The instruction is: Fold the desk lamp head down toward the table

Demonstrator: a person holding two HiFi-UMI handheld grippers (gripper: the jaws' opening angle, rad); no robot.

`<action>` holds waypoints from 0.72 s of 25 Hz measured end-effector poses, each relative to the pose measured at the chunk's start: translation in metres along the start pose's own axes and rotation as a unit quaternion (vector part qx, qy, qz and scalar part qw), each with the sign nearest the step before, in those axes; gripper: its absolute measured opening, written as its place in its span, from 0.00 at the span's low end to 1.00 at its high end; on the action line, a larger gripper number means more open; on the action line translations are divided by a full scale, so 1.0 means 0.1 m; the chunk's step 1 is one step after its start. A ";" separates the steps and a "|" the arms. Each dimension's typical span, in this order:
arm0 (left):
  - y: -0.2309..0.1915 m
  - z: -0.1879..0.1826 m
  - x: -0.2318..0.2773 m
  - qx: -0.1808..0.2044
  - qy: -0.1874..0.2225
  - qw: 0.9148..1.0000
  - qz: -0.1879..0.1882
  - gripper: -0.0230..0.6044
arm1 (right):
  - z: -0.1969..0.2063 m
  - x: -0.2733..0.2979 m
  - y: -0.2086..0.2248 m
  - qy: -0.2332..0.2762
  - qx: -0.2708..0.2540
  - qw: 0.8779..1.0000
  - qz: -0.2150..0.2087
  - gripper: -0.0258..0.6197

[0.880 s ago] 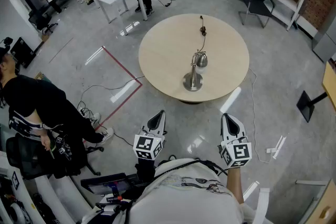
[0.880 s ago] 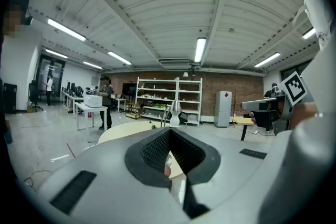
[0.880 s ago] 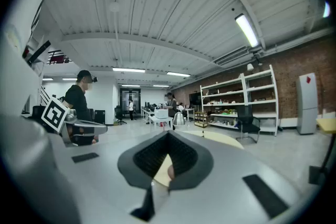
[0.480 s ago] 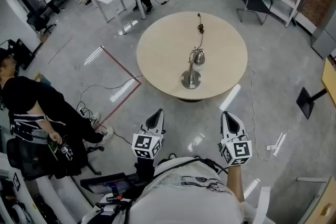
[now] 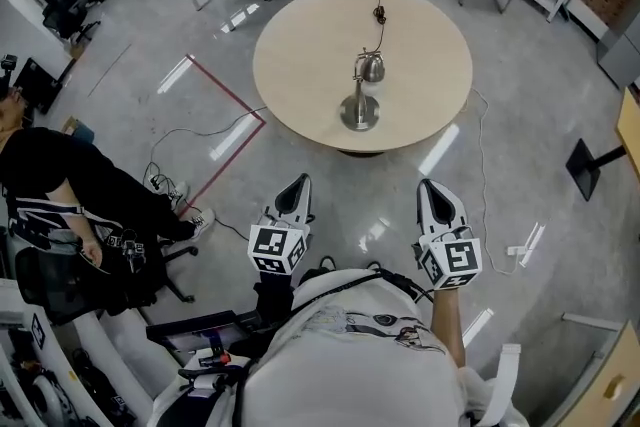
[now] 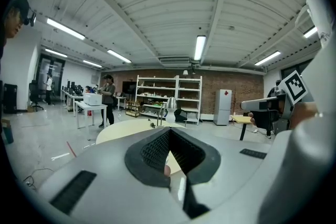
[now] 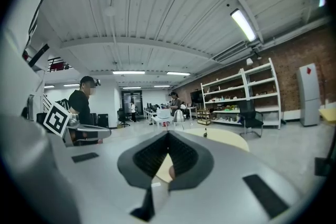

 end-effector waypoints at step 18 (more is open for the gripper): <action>0.55 0.25 0.16 -0.009 -0.049 0.999 0.007 0.04 | 0.23 -0.02 0.10 -0.038 0.053 0.997 -0.032 0.05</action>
Point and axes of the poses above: the fingertips, and each gripper's own axes: x forward along the fingers, y to its right, z out of its underside, the point moved 5 cm from there along -x, backward along the fingers, and after that the axes turned 3 degrees about x, right-handed, at the moved point
